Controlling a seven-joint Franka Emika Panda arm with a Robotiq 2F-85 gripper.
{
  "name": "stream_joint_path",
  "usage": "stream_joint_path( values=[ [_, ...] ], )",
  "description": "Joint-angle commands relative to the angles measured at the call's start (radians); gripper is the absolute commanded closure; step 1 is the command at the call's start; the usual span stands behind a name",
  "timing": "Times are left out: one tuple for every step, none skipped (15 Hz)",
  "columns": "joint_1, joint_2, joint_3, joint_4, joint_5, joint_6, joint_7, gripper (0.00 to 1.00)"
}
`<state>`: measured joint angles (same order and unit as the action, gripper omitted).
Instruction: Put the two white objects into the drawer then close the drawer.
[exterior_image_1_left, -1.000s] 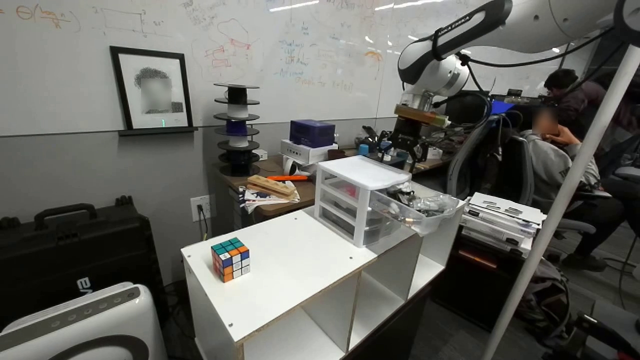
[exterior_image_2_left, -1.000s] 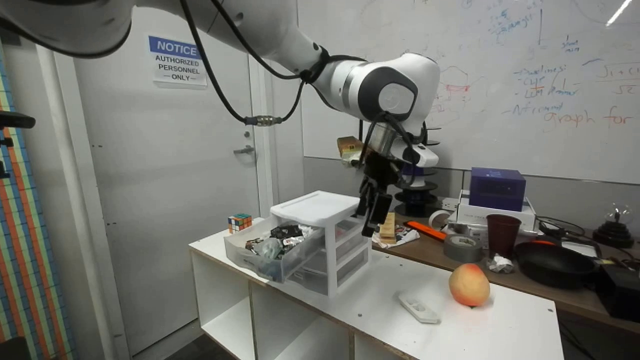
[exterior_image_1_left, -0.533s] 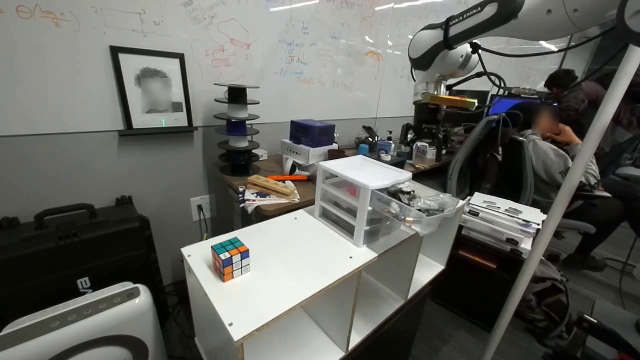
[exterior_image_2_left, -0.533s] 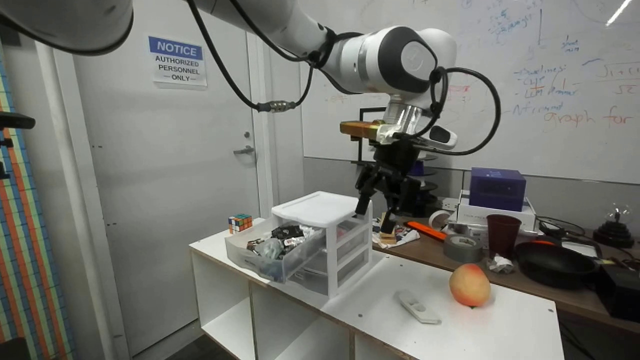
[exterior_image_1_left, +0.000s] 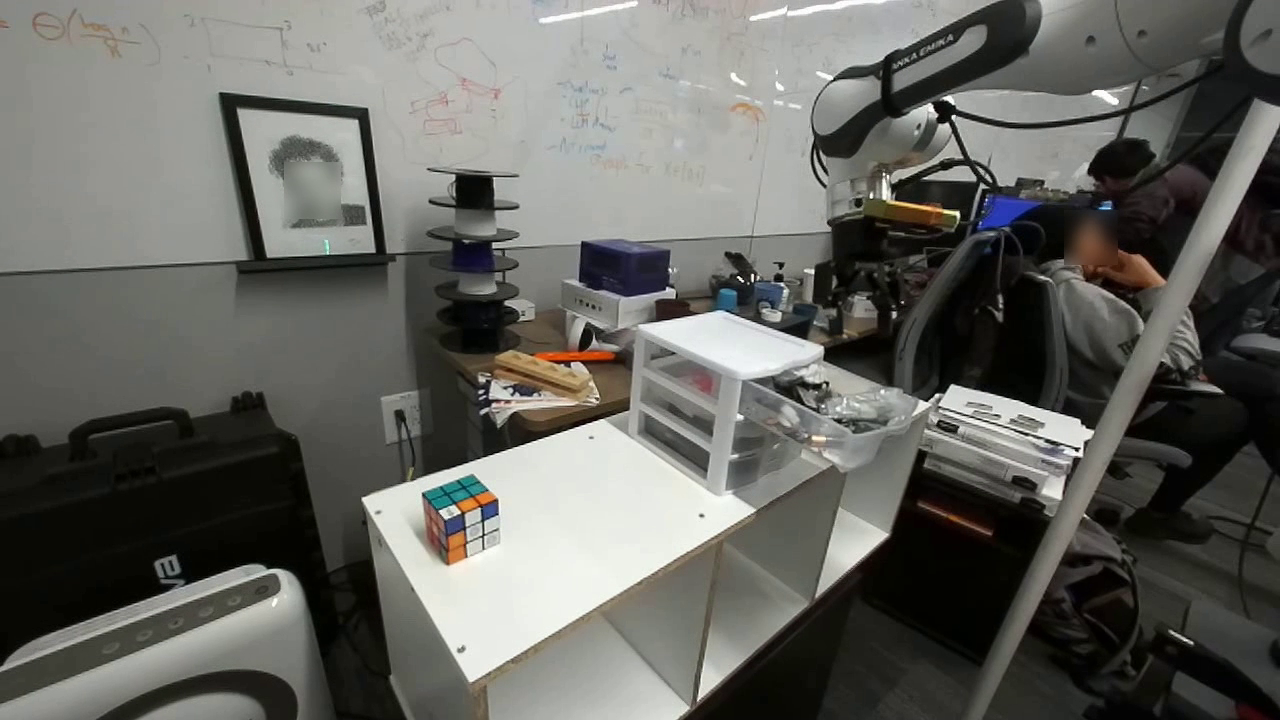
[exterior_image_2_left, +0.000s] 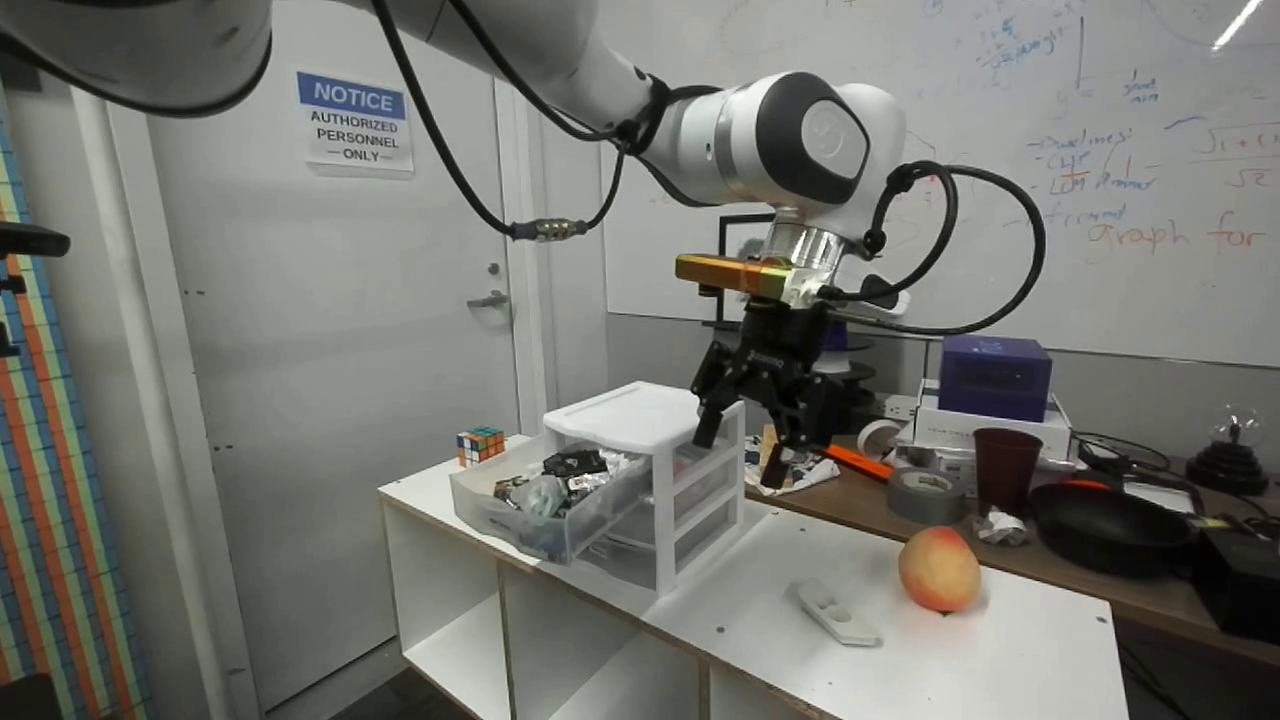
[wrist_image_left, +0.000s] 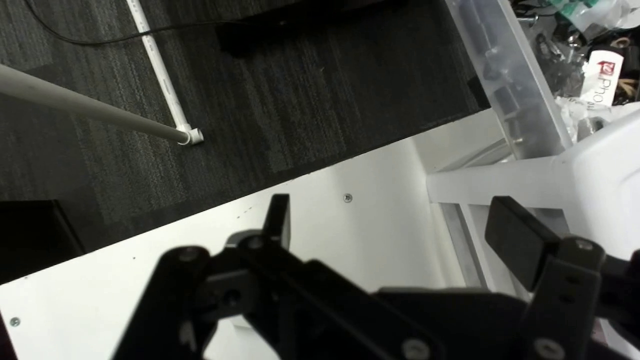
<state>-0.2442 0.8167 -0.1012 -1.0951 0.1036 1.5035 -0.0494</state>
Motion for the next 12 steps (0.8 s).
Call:
stream_joint_path(
  values=[
    [-0.008,0.003,0.006,0.008,-0.004,-0.005,0.001,0.00],
    [-0.008,0.003,0.006,0.008,-0.004,-0.005,0.001,0.00],
    [-0.008,0.003,0.006,0.008,-0.004,-0.005,0.001,0.00],
    [-0.001,0.003,0.000,0.001,-0.017,0.030,-0.031,0.00],
    [-0.007,0.012,0.008,0.021,-0.033,0.025,-0.066,0.00],
    [-0.011,0.023,0.006,0.030,-0.042,0.058,-0.088,0.00],
    [-0.018,0.041,0.005,0.045,-0.056,0.106,-0.129,0.00],
    [-0.021,0.055,0.004,0.058,-0.078,0.145,-0.169,0.00],
    [-0.027,0.076,0.008,0.080,-0.097,0.167,-0.215,0.00],
    [-0.037,0.099,0.012,0.090,-0.104,0.219,-0.249,0.00],
    [-0.045,0.128,0.016,0.110,-0.117,0.245,-0.296,0.00],
    [-0.056,0.150,0.024,0.116,-0.119,0.288,-0.340,0.00]
  ],
)
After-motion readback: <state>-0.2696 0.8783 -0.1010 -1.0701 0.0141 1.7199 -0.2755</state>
